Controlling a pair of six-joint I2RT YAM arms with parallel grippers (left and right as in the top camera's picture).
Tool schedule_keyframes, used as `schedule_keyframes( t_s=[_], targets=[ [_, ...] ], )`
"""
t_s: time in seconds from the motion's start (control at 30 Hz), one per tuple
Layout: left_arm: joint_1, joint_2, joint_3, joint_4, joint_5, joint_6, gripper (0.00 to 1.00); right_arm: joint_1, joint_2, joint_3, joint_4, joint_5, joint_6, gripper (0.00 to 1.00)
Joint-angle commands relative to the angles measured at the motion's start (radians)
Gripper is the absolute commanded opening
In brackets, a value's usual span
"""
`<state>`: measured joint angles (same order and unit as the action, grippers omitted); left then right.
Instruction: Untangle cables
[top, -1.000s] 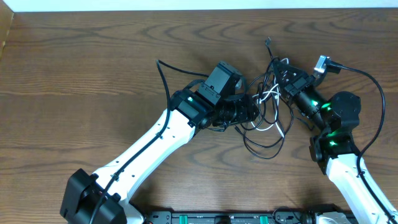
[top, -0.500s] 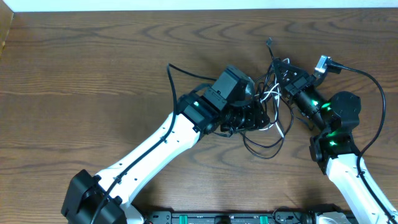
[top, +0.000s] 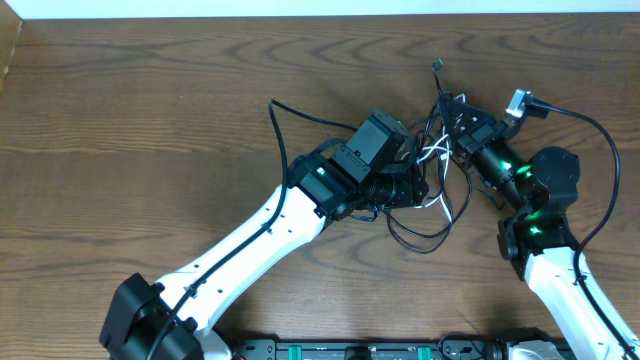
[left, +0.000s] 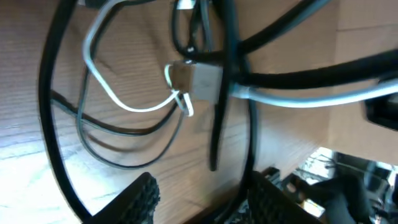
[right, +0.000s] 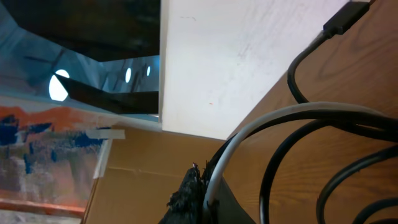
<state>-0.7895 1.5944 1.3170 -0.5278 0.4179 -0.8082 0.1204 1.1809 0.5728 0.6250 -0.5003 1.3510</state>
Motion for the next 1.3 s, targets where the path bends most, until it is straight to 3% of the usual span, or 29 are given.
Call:
schedule_keyframes(
  t_s=[0.0,0.2,0.57,0.87,1.1,1.27],
  targets=[
    [-0.001,0.005,0.022,0.037,0.082,0.016,0.45,0.007,-0.011,0.0,-0.02,0.001,-0.018,0.01],
    [-0.001,0.005,0.022,0.058,0.049,0.027,0.45,0.006,-0.011,0.0,-0.029,-0.013,-0.011,0.01],
    [-0.001,0.008,0.022,-0.014,-0.209,0.056,0.45,0.006,-0.012,0.0,0.177,-0.145,0.103,0.01],
    [0.01,0.011,0.022,-0.087,-0.362,0.082,0.45,0.005,-0.012,0.0,0.217,-0.158,0.119,0.01],
    [0.117,0.011,0.022,-0.18,-0.457,0.105,0.42,0.003,-0.012,0.0,0.216,-0.162,0.117,0.01],
    [0.208,0.011,0.022,-0.201,-0.403,0.105,0.39,0.003,-0.012,0.0,0.192,-0.165,0.098,0.01]
  ],
)
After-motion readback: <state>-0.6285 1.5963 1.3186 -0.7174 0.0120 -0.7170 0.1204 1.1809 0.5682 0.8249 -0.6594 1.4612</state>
